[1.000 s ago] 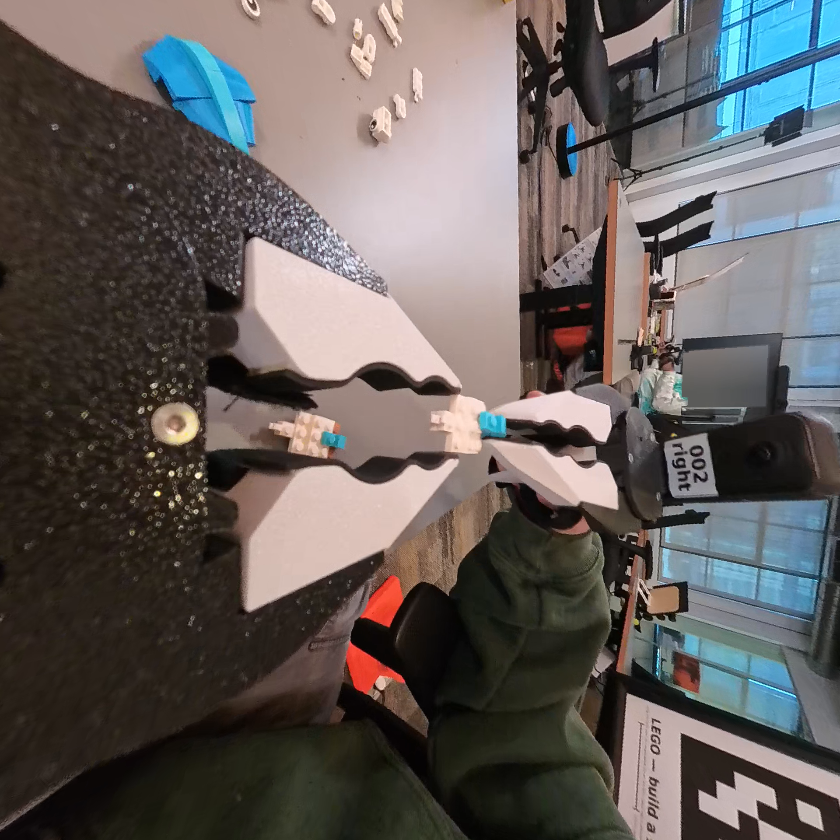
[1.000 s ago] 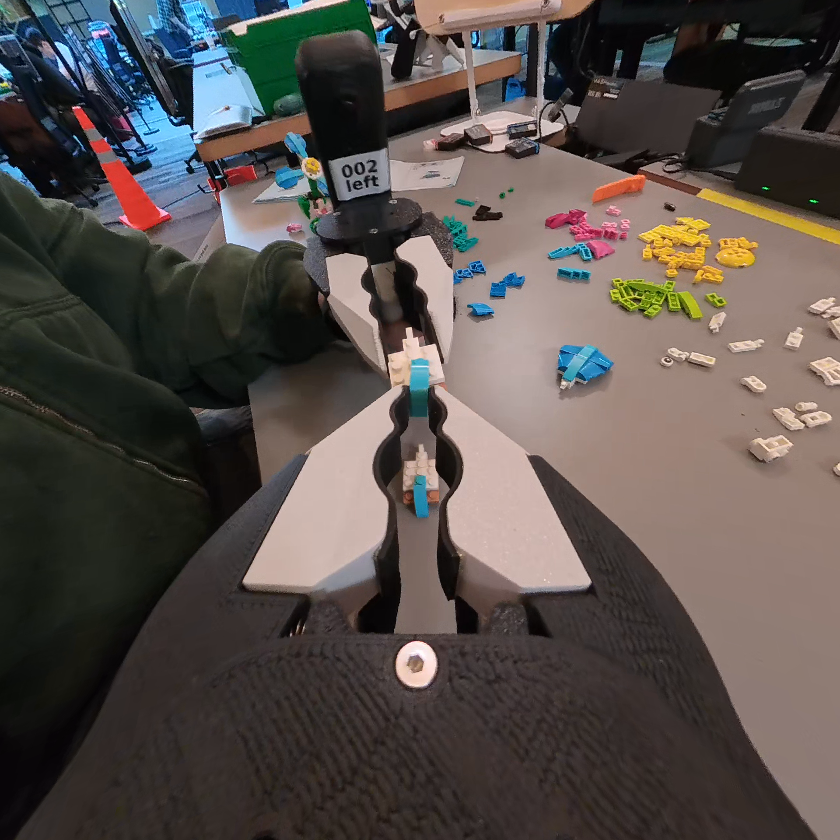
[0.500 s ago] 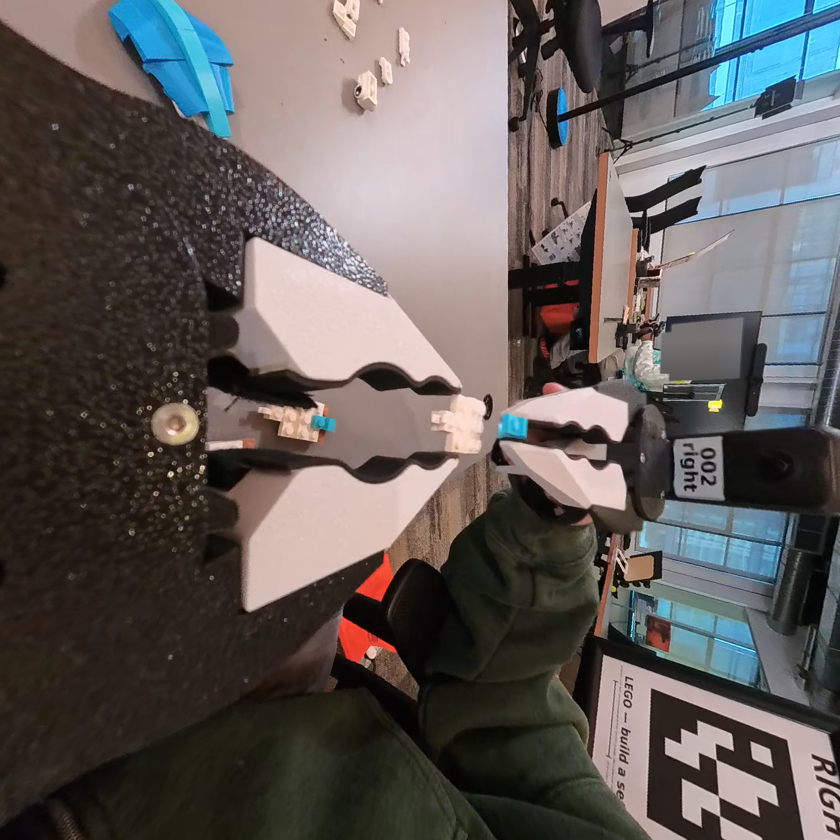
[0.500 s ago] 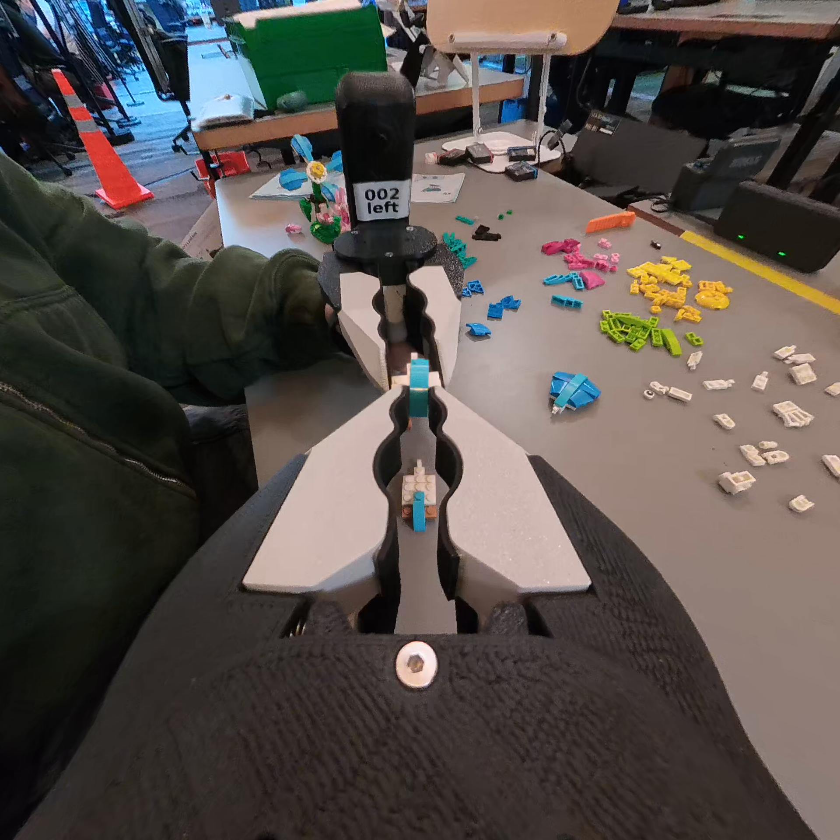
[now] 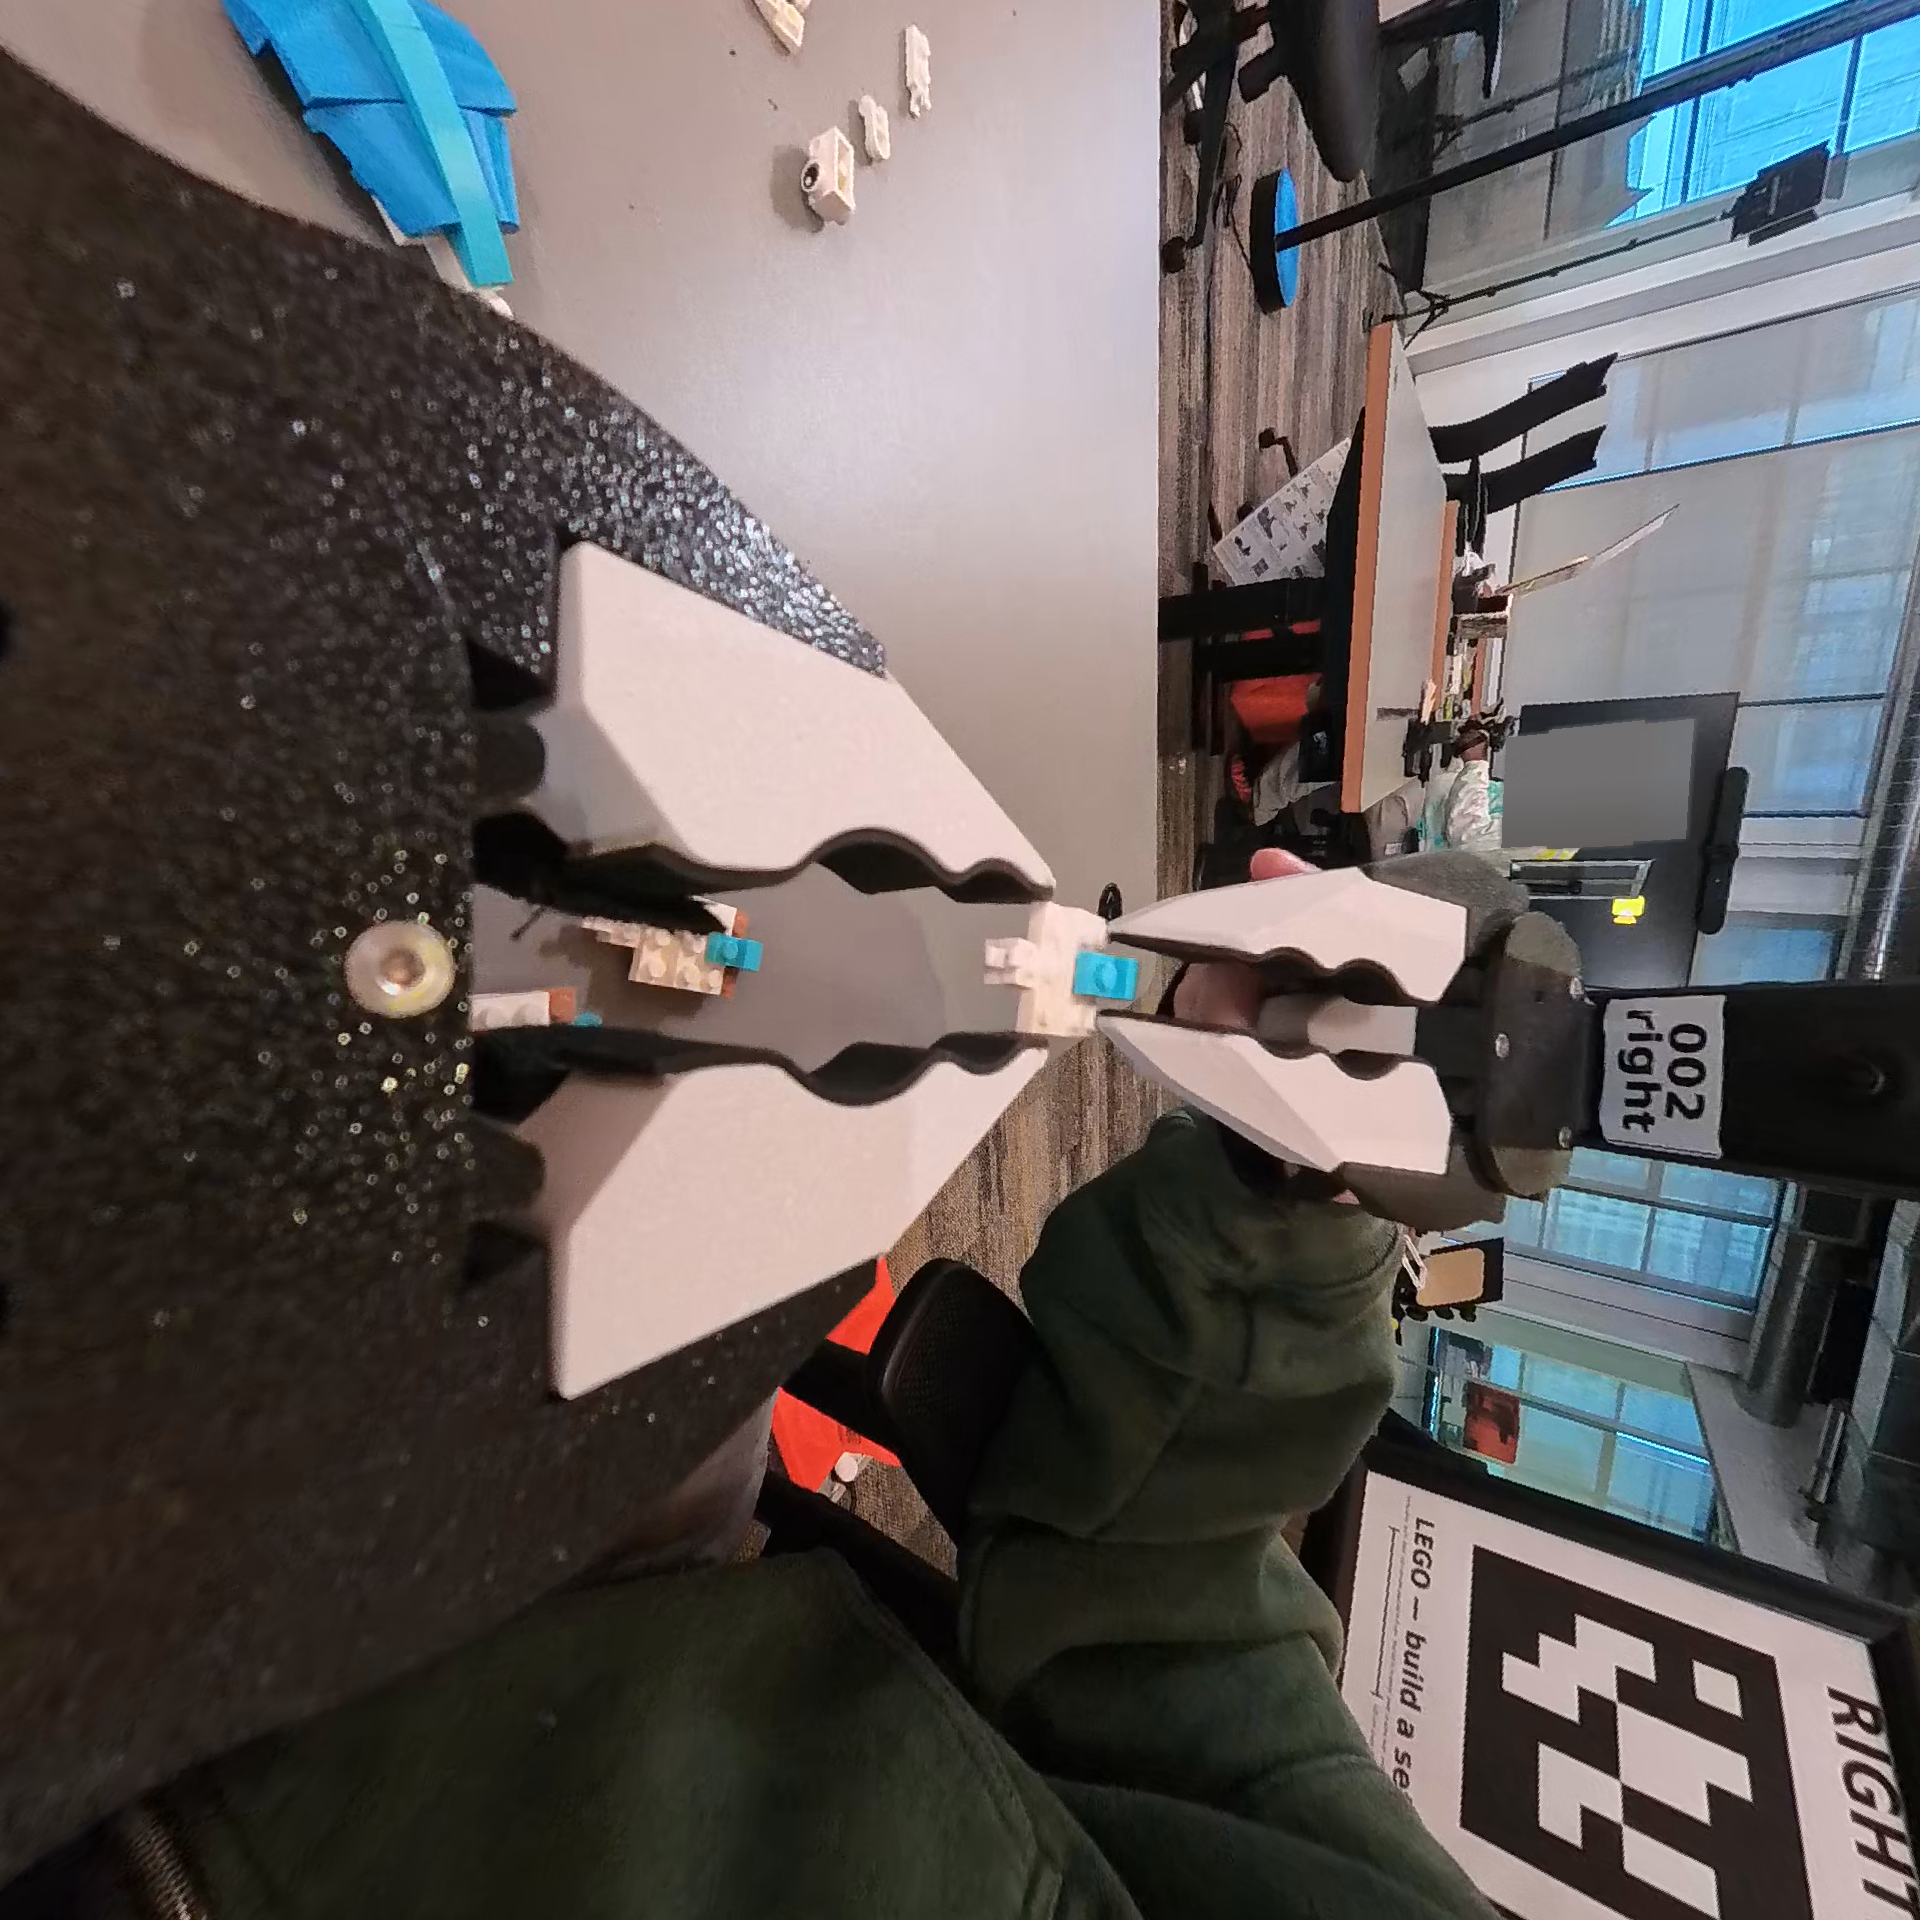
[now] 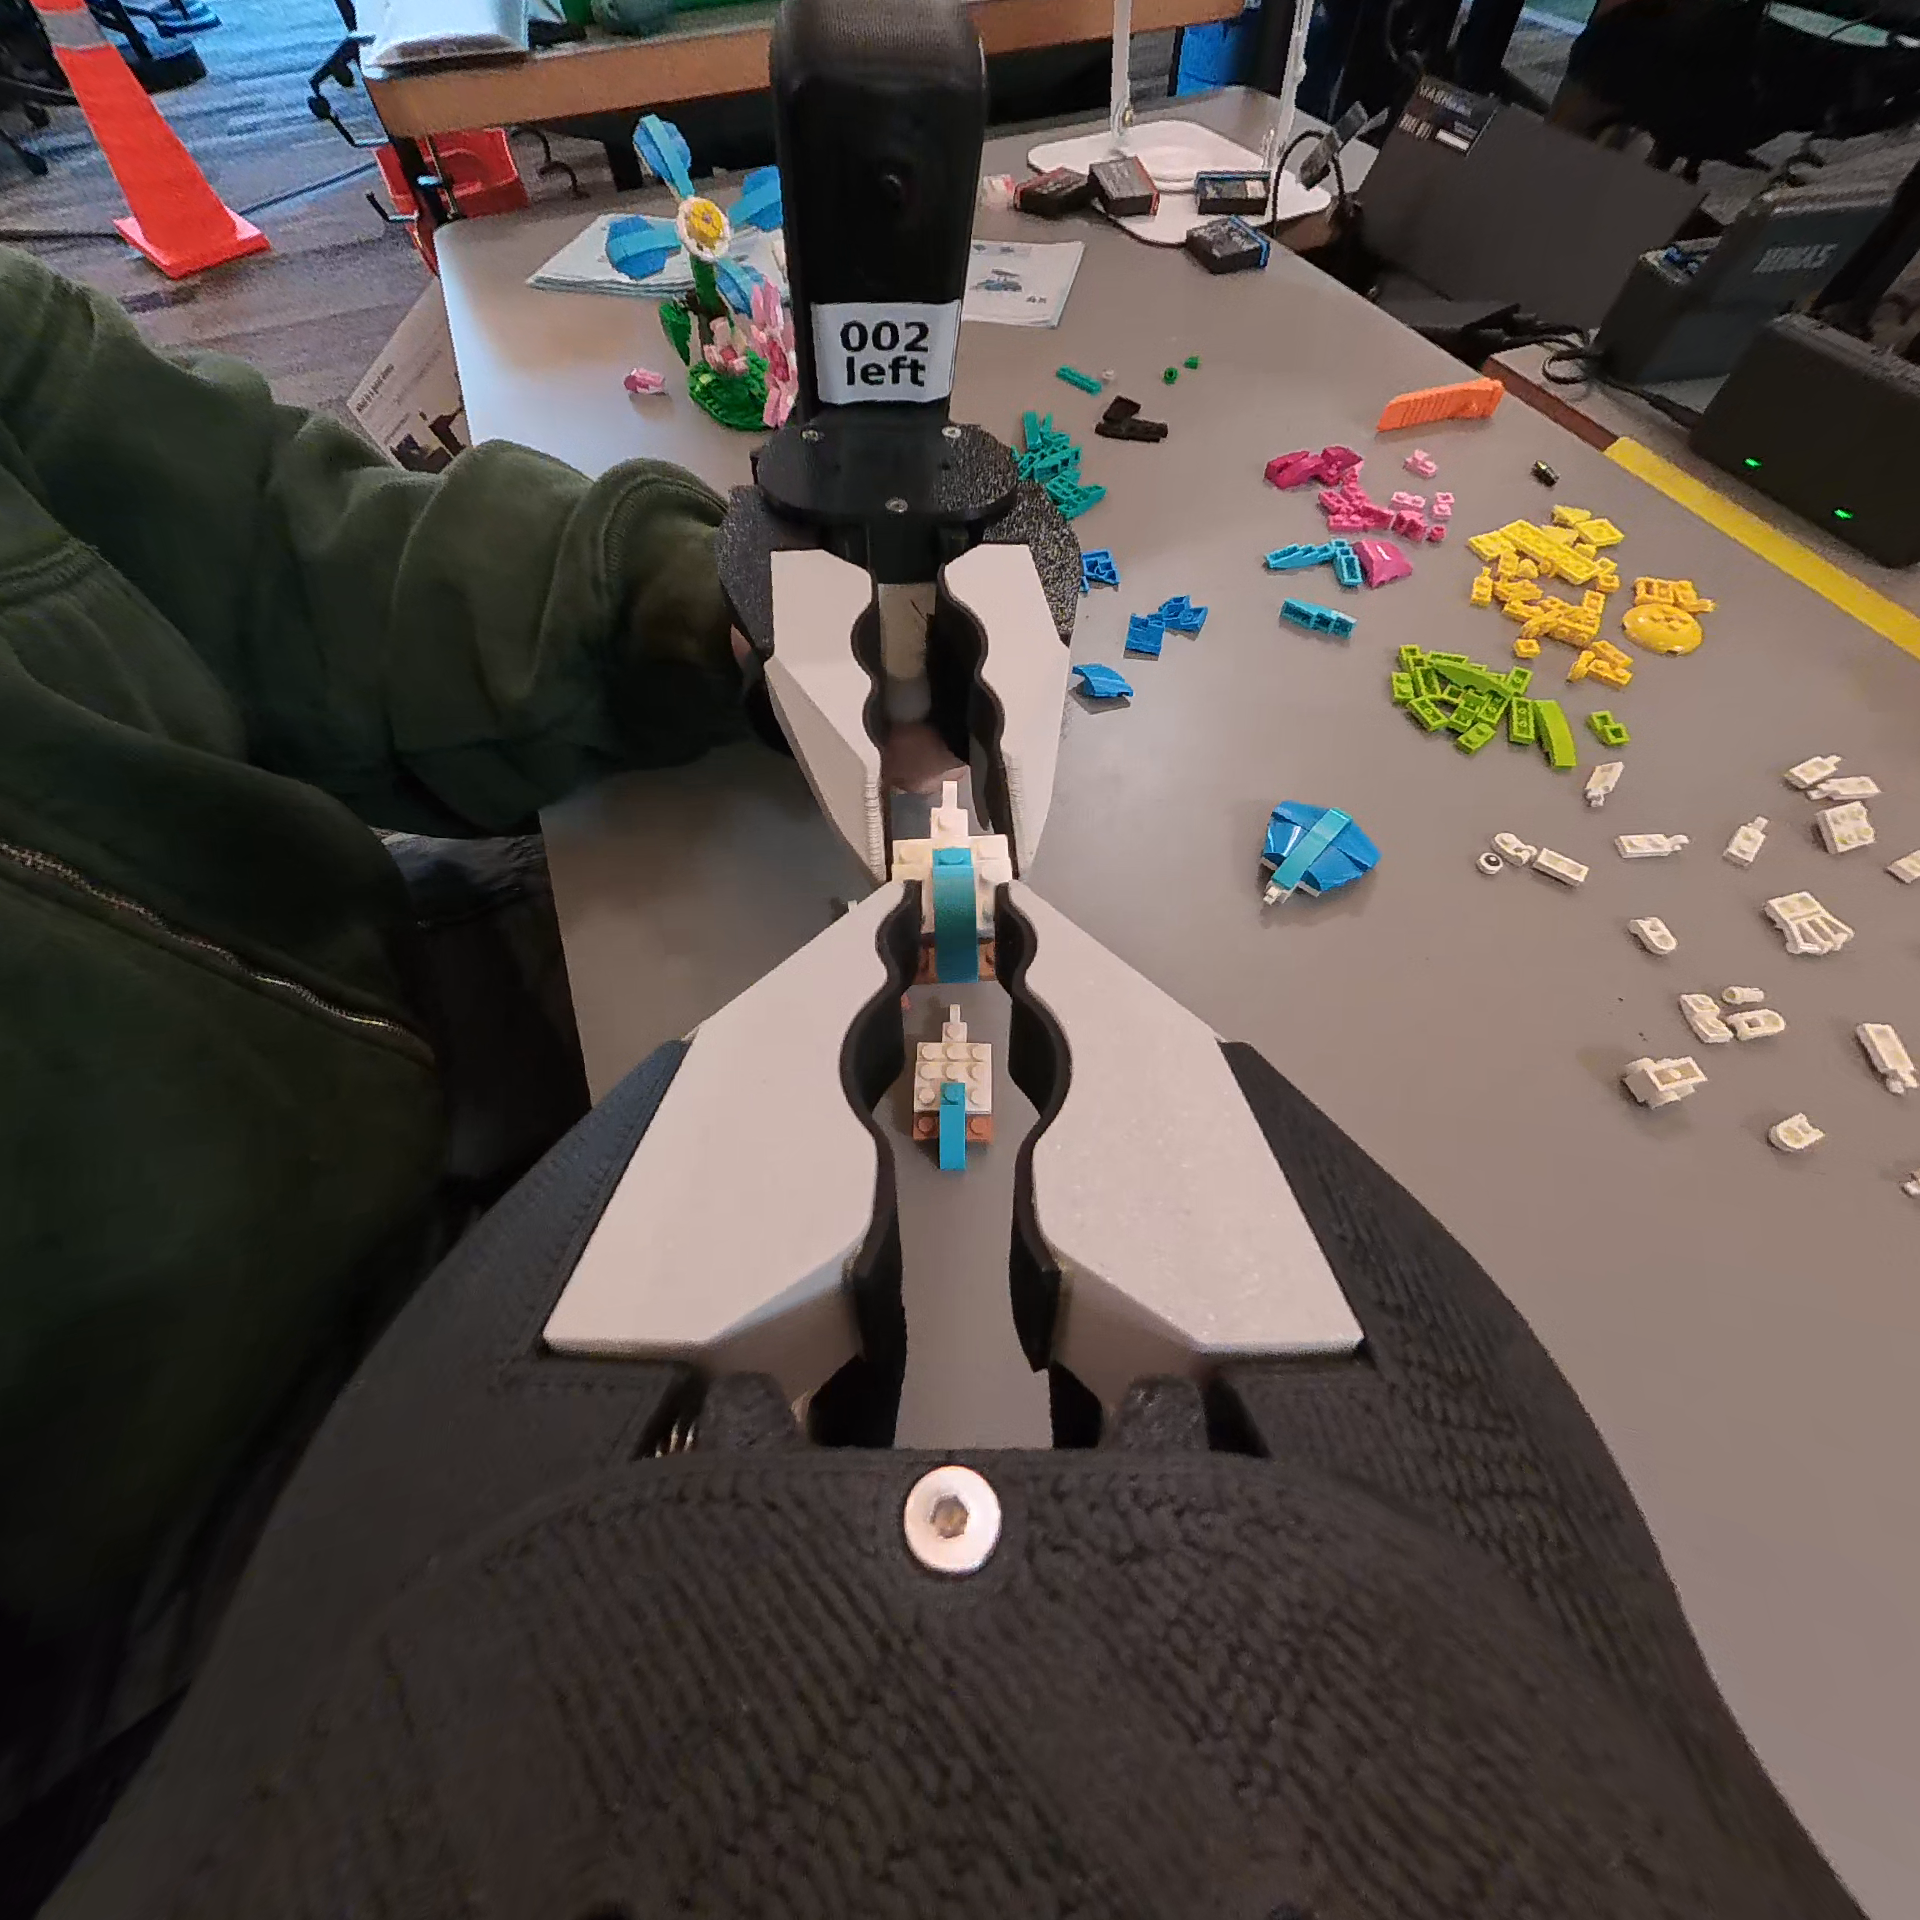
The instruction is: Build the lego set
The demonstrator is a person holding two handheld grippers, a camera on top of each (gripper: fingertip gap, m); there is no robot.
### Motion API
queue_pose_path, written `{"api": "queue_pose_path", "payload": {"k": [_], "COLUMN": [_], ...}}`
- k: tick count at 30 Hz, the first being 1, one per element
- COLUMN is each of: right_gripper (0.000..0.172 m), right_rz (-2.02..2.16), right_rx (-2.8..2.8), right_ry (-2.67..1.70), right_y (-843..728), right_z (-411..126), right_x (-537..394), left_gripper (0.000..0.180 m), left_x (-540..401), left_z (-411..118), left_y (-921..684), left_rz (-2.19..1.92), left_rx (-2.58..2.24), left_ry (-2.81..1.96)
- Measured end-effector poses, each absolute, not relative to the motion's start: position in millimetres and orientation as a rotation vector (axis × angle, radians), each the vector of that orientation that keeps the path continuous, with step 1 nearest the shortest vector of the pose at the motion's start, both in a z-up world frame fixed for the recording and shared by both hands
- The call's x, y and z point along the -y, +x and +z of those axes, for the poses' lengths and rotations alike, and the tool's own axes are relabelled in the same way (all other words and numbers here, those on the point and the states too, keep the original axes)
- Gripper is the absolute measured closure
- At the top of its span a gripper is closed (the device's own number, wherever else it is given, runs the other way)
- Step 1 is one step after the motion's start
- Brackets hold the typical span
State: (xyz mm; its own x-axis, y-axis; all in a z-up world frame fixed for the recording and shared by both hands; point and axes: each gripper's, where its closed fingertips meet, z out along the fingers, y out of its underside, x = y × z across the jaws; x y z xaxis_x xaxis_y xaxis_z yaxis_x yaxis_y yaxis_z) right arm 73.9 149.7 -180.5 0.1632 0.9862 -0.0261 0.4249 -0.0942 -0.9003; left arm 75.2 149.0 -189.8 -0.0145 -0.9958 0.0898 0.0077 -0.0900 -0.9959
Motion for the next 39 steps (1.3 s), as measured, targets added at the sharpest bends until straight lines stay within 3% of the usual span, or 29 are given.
{"api": "queue_pose_path", "payload": {"k": [21,39], "right_gripper": [0.164,0.147], "right_rz": [0.886,0.646], "right_rx": [1.369,1.103], "right_ry": [-1.617,-1.626], "right_y": [75,104], "right_z": [-175,-181], "right_x": [-148,-177], "left_gripper": [0.158,0.158], "left_x": [-147,-167], "left_z": [-182,-193], "left_y": [72,70], "left_rz": [-1.333,-1.197], "left_rx": [-1.139,-1.107], "left_ry": [-1.225,-1.323]}}
